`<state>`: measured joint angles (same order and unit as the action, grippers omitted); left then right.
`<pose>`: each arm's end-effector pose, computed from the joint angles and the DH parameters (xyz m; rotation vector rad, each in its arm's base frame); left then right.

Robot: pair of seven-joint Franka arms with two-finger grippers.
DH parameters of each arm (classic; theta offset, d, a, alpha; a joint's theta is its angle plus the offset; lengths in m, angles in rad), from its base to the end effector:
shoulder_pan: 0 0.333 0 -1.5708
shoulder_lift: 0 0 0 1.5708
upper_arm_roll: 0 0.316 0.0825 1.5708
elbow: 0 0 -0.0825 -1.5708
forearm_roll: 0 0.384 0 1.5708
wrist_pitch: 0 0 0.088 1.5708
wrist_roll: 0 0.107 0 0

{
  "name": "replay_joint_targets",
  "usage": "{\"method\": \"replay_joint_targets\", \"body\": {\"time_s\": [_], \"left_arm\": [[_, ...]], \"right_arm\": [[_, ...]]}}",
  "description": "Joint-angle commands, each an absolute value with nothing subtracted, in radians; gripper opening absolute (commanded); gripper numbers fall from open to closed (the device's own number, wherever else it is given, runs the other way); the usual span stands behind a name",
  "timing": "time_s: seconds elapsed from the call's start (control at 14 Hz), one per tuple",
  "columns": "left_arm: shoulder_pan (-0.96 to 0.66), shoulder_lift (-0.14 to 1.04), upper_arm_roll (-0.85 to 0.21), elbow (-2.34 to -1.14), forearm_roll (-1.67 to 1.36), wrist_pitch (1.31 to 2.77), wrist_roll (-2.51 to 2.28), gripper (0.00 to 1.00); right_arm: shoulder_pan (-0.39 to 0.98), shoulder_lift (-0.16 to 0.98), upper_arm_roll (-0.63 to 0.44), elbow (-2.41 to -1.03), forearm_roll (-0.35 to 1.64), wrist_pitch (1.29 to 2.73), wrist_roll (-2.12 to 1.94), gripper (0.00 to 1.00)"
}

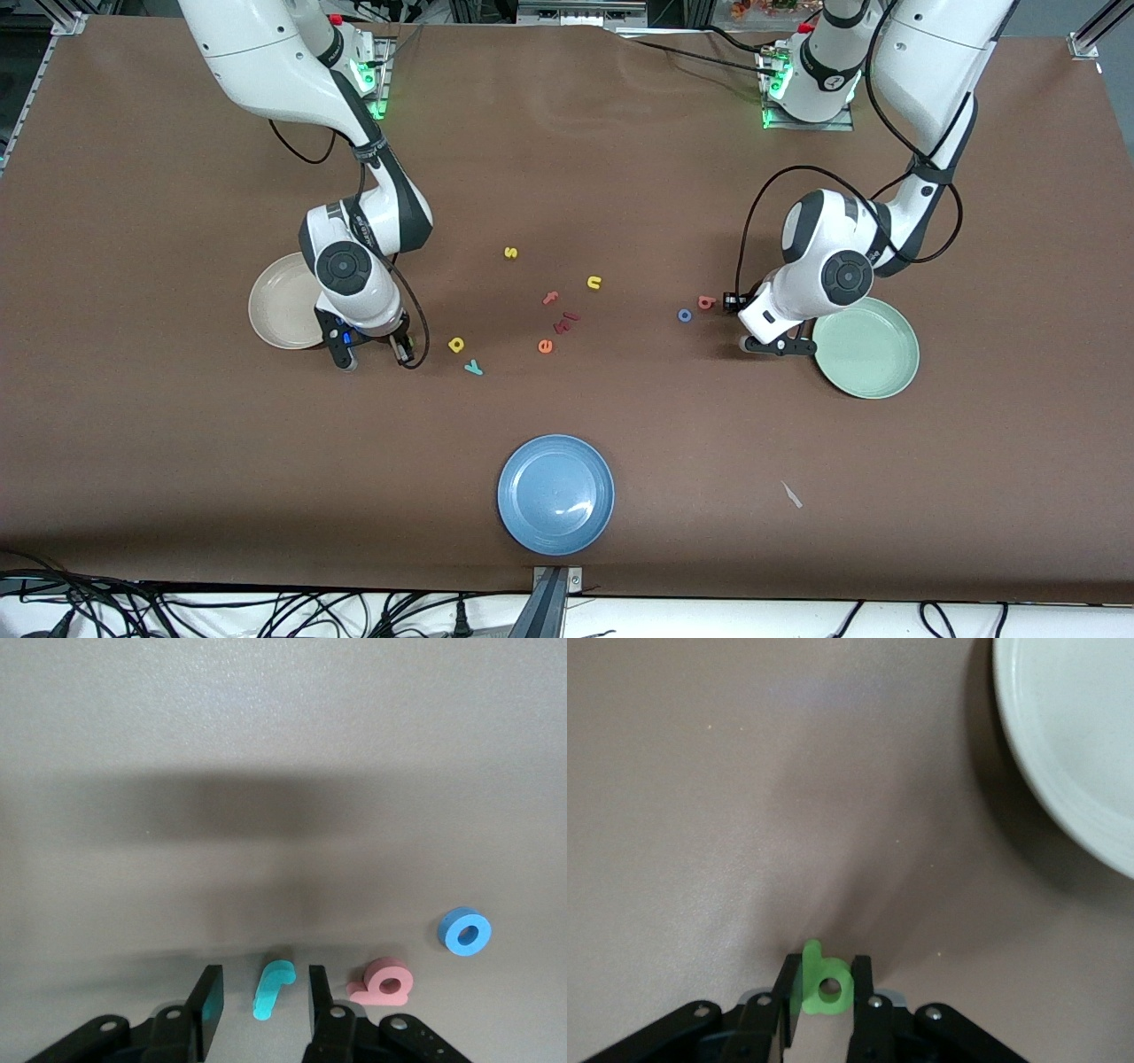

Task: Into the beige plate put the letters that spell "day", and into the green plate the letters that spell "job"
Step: 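Place the green b and cyan j on the white and green plates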

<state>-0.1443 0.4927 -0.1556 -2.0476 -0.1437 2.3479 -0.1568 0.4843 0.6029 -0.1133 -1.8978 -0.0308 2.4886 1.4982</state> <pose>0.5480 -0.1721 0.1841 3.0027 -0.0316 -0.3358 0.5861 0.2312 0.1822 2.6424 -1.5895 0.0945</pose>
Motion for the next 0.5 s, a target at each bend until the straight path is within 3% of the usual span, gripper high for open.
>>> {"method": "replay_joint_targets", "body": {"time_s": [0.0, 0.28, 0.43], "left_arm": [[-0.155, 0.505, -0.15, -2.04, -0.16, 2.345, -0.163, 0.42], [-0.155, 0.52, -0.149, -2.042, -0.16, 2.344, -0.163, 0.41], [-0.156, 0.531, -0.149, -2.043, -0.16, 2.344, -0.163, 0.33]], "right_arm": [[0.483, 0.58, -0.11, -1.894, -0.02, 2.477, 1.479, 0.19], [0.477, 0.502, -0.127, -1.876, -0.018, 2.298, 1.349, 0.2], [0.476, 0.448, -0.164, -1.879, -0.018, 2.2, 1.242, 0.2]]}}
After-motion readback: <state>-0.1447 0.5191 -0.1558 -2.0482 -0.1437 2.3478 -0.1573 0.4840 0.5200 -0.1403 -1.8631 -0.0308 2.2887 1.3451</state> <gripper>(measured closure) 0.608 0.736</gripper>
